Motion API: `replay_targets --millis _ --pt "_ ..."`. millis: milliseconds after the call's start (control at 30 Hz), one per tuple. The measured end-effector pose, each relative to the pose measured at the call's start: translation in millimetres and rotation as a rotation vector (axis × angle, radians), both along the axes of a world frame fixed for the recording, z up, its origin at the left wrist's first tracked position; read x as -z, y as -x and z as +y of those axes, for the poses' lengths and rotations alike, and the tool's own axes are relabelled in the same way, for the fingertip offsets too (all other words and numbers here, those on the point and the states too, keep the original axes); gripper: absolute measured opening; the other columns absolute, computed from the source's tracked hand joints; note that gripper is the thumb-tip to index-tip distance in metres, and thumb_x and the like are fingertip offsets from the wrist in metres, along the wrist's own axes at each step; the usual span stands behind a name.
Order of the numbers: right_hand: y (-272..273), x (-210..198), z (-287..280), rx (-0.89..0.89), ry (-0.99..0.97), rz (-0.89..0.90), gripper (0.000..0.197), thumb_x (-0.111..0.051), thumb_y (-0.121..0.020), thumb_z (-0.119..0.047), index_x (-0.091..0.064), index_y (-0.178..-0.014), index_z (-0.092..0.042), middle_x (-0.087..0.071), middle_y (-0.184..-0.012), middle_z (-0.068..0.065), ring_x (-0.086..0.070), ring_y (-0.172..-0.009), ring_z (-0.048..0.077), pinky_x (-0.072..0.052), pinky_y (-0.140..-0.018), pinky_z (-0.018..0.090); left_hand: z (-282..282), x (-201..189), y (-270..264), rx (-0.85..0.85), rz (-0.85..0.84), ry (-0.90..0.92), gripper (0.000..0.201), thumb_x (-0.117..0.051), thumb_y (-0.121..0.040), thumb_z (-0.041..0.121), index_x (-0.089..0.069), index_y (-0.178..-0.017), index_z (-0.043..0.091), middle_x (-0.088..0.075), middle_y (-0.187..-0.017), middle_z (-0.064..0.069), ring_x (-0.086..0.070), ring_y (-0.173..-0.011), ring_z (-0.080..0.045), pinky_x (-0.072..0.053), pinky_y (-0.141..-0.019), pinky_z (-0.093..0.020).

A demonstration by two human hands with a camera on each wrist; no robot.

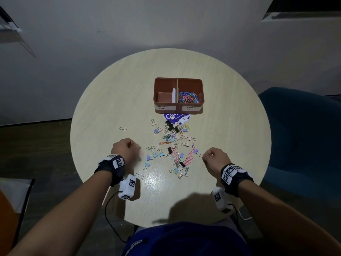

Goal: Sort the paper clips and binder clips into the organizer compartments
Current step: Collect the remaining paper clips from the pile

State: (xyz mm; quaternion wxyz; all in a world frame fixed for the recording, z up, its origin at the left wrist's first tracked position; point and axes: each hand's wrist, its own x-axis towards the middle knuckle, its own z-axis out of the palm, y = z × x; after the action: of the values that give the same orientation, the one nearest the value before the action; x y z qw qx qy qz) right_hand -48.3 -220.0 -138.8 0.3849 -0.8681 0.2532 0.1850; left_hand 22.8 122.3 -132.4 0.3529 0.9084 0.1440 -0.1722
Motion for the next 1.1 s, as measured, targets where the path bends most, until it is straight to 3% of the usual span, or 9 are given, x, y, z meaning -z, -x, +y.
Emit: replay_targets --millis 200,300,367,500,667,800,933,1000,1100 --pt "1.6 -0.6 -2.5 -0.031 0.086 -0.019 0.005 -0.062 -0.084 -0.019 -0.066 -0.084 -0.015 -0.065 -0.07 -0.003 -0.061 -0.062 0.012 -0.04 -0.049 0.02 7.3 11.8 -11.3 0.468 -0.005 -0.292 0.019 -0.058 -0.089 0.011 -0.07 -0.102 0.019 -0.058 -0.099 -0.009 -0.061 -0.092 -0.029 -0.048 -0.08 -0.032" --pt "-0.8 -1.6 -3.0 -0.059 0.116 -0.002 0.01 -0.07 -0.082 -0.024 -0.064 -0.085 -0.017 -0.062 -0.07 -0.004 -0.059 -0.06 0.012 -0.037 -0.047 0.021 8.3 14.3 -11.9 0.503 -0.018 -0.323 0.015 -0.059 -0.089 0.014 -0.068 -0.102 0.016 -0.053 -0.099 -0.007 -0.059 -0.091 -0.03 -0.045 -0.074 -0.031" --pt "-2.8 0.2 -2.8 -0.092 0.15 0.028 0.012 -0.072 -0.08 -0.024 -0.061 -0.085 -0.02 -0.063 -0.074 -0.001 -0.063 -0.063 0.018 -0.046 -0.052 0.024 8.5 14.8 -11.4 0.524 -0.001 -0.354 0.013 -0.057 -0.092 0.019 -0.066 -0.101 0.014 -0.053 -0.101 -0.008 -0.059 -0.09 -0.029 -0.04 -0.071 -0.028" --pt "-1.5 4.9 -1.7 -0.099 0.224 0.087 0.019 -0.071 -0.079 -0.024 -0.054 -0.087 -0.025 -0.068 -0.076 0.003 -0.068 -0.061 0.023 -0.058 -0.061 0.033 9.1 15.2 -7.9 0.528 0.031 -0.38 0.017 -0.055 -0.094 0.023 -0.063 -0.104 0.012 -0.053 -0.101 -0.009 -0.058 -0.092 -0.028 -0.042 -0.076 -0.029" --pt "-2.6 4.8 0.0 -0.107 0.278 0.123 0.012 -0.071 -0.083 -0.024 -0.059 -0.081 -0.022 -0.067 -0.081 0.002 -0.063 -0.068 0.019 -0.05 -0.062 0.026 10.6 15.4 -5.9 0.485 0.044 -0.376 0.014 -0.057 -0.091 0.023 -0.062 -0.099 0.011 -0.049 -0.093 -0.005 -0.053 -0.084 -0.023 -0.041 -0.075 -0.028" --pt "-8.5 1.5 8.4 -0.173 0.317 0.171 0.013 -0.056 -0.081 -0.013 -0.065 -0.073 -0.017 -0.072 -0.079 0.005 -0.067 -0.073 0.025 -0.053 -0.062 0.027 9.5 11.5 -6.2 0.48 0.039 -0.377 0.014 -0.055 -0.093 0.02 -0.063 -0.098 0.01 -0.06 -0.1 -0.011 -0.057 -0.091 -0.027 -0.041 -0.074 -0.029" --pt "-9.0 0.8 12.4 -0.218 0.344 0.186 0.01 -0.056 -0.079 -0.011 -0.065 -0.084 -0.013 -0.069 -0.084 0.007 -0.066 -0.075 0.027 -0.051 -0.058 0.027 10.7 6.2 -4.6 0.388 0.027 -0.309 0.012 -0.054 -0.092 0.016 -0.061 -0.101 0.012 -0.067 -0.096 -0.01 -0.062 -0.089 -0.027 -0.043 -0.068 -0.029" --pt "-6.5 1.4 11.0 -0.212 0.359 0.159 0.007 -0.059 -0.082 -0.016 -0.059 -0.089 -0.018 -0.065 -0.09 0.003 -0.062 -0.075 0.024 -0.041 -0.054 0.023 11.7 4.1 -3.0 0.322 0.004 -0.222 0.019 -0.056 -0.092 0.017 -0.061 -0.11 0.017 -0.069 -0.098 -0.007 -0.064 -0.091 -0.026 -0.042 -0.069 -0.028" --pt "-6.4 2.9 11.1 -0.242 0.448 0.147 0.012 -0.053 -0.088 -0.017 -0.064 -0.091 -0.014 -0.068 -0.089 0.007 -0.063 -0.076 0.028 -0.043 -0.061 0.025 4.2 -1.1 -0.1 0.252 0.002 -0.135 0.02 -0.054 -0.092 0.018 -0.066 -0.108 0.023 -0.068 -0.094 0.0 -0.059 -0.086 -0.021 -0.039 -0.068 -0.026"
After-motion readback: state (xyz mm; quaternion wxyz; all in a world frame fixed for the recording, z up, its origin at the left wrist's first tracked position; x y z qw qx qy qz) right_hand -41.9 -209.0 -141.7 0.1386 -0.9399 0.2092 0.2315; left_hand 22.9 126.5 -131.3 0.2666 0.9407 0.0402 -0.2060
